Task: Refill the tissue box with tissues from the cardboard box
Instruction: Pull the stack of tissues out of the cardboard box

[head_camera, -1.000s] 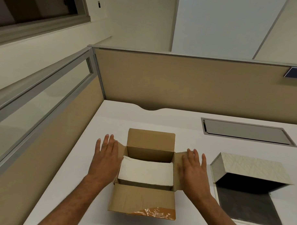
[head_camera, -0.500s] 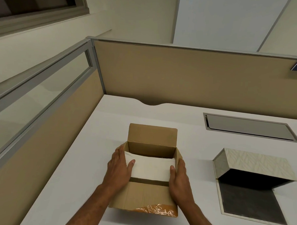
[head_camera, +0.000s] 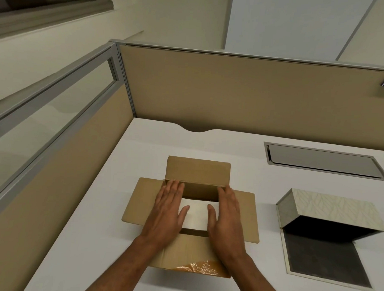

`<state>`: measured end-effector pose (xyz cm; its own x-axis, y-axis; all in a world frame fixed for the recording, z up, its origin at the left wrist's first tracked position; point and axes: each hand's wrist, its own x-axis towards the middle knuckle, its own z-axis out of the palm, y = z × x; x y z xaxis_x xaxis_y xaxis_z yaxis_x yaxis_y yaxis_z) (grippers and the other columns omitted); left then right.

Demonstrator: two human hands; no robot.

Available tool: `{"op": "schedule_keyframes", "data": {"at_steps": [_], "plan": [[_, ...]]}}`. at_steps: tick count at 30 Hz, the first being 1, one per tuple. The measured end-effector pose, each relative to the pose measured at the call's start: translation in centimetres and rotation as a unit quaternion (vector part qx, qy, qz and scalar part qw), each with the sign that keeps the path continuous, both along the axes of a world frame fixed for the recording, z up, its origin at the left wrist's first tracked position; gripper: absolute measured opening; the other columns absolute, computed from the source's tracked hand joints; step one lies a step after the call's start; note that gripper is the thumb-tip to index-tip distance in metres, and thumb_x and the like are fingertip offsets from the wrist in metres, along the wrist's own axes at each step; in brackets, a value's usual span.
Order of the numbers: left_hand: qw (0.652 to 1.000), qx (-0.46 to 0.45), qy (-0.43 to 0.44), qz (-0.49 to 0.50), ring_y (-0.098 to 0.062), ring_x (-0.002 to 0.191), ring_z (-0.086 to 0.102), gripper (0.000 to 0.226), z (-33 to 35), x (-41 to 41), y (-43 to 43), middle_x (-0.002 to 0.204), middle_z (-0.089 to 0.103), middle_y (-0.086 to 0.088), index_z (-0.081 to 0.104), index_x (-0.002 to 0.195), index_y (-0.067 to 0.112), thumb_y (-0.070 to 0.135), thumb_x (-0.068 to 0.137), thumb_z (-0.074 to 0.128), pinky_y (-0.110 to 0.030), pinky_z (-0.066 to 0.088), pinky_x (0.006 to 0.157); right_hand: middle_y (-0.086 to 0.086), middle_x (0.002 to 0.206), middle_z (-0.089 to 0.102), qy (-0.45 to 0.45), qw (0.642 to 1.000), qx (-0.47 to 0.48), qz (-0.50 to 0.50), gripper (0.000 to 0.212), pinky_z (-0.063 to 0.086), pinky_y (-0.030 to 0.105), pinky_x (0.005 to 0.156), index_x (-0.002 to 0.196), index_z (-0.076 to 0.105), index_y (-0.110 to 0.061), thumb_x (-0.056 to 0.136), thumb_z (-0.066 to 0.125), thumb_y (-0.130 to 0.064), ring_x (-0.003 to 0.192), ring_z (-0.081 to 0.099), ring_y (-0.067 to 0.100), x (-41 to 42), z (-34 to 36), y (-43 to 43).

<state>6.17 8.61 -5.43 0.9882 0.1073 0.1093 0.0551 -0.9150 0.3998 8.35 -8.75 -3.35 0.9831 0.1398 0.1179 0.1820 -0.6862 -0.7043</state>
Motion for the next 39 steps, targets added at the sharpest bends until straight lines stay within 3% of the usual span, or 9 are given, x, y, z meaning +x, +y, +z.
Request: {"op": "schedule_keyframes", "data": {"at_steps": [4,7,12,23,29,39], "plan": [[0.997,0.003,0.07,-0.031,-0.005,0.15,-0.012,0.063,-0.8,0.4,0.5,0.169,0.005,0.006,0.012,0.158,0.03,0.053,0.102,0.03,-0.025,-0.01,0.118,-0.002,0.166,0.019,0.051,0.987,-0.11,0.109,0.057,0.013,0.035,0.124,0.155,0.024,-0.026,0.103,0.044,-0.037,0.153,0.015,0.017,1.3,-0.5,0.7],[0.993,0.016,0.109,-0.035,-0.013,0.156,0.002,0.061,-0.8,0.6,0.8,0.169,0.013,0.005,0.018,0.158,0.028,0.051,0.103,0.03,-0.027,-0.006,0.119,0.003,0.167,0.014,0.109,0.959,-0.202,0.166,0.062,0.005,0.038,0.124,0.156,0.019,-0.024,0.102,0.046,-0.038,0.154,0.009,0.023,2.7,-1.1,0.8],[0.986,0.068,0.144,-0.045,-0.018,0.156,0.006,0.062,-1.1,1.1,0.7,0.168,0.016,0.001,0.016,0.158,0.025,0.051,0.103,0.028,-0.033,-0.006,0.122,0.007,0.164,0.024,0.13,0.926,-0.29,0.206,0.067,0.005,0.046,0.125,0.155,0.021,-0.021,0.099,0.052,-0.039,0.152,0.017,0.028,4.3,-1.7,1.7],[0.979,0.095,0.166,-0.071,-0.019,0.146,0.031,0.068,-1.5,2.4,0.9,0.158,0.038,0.0,0.024,0.154,0.024,0.06,0.098,0.036,-0.038,0.006,0.125,0.005,0.154,0.043,0.219,0.897,-0.305,0.236,0.071,0.015,0.05,0.123,0.151,0.032,-0.023,0.091,0.065,-0.042,0.142,0.036,0.029,6.5,-1.2,2.4],[0.982,0.071,0.16,-0.064,-0.017,0.145,0.032,0.071,-1.1,2.2,0.8,0.157,0.04,0.002,0.028,0.153,0.026,0.063,0.095,0.043,-0.037,0.009,0.126,0.005,0.148,0.049,0.287,0.876,-0.308,0.235,0.077,0.03,0.05,0.118,0.145,0.04,-0.023,0.081,0.077,-0.044,0.135,0.045,0.031,7.9,-1.5,2.9],[0.981,0.078,0.165,-0.063,-0.016,0.145,0.033,0.075,-1.2,2.4,0.8,0.156,0.041,0.004,0.03,0.152,0.027,0.069,0.092,0.041,-0.037,0.012,0.126,0.006,0.146,0.049,0.327,0.857,-0.335,0.217,0.085,0.031,0.049,0.116,0.141,0.043,-0.021,0.071,0.085,-0.045,0.134,0.044,0.032,9.1,-2.6,3.8]]}}
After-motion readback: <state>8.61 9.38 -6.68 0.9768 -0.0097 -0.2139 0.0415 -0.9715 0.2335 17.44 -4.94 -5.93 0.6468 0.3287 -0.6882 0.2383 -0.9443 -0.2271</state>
